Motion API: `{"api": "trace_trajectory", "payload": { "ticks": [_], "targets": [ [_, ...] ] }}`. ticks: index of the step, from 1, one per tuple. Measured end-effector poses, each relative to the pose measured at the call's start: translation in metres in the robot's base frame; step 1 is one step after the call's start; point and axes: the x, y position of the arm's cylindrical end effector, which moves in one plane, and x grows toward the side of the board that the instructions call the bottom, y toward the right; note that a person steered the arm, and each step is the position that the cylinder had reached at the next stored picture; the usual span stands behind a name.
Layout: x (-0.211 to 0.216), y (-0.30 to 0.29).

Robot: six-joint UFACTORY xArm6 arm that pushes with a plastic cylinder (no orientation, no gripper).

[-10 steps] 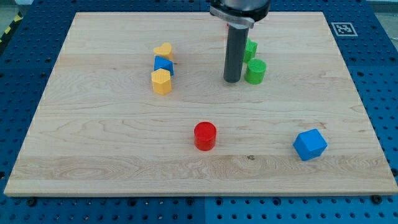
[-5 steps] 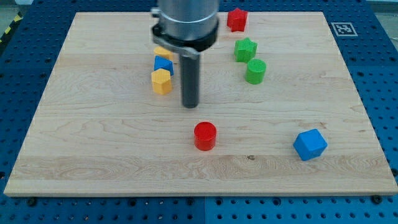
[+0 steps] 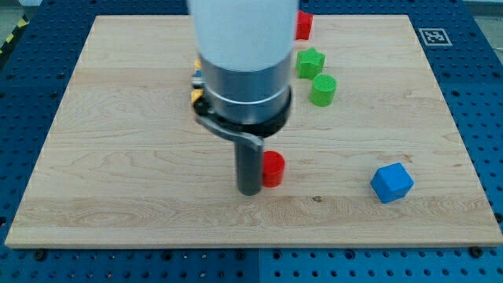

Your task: Push the red circle bottom of the green circle

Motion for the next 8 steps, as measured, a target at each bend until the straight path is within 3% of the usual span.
{"api": "trace_trajectory", "payload": {
  "ticks": [2, 6, 8],
  "targets": [
    [-0.001, 0.046],
    [-0.005, 0.039],
    [-0.030, 0.044]
  ]
}}
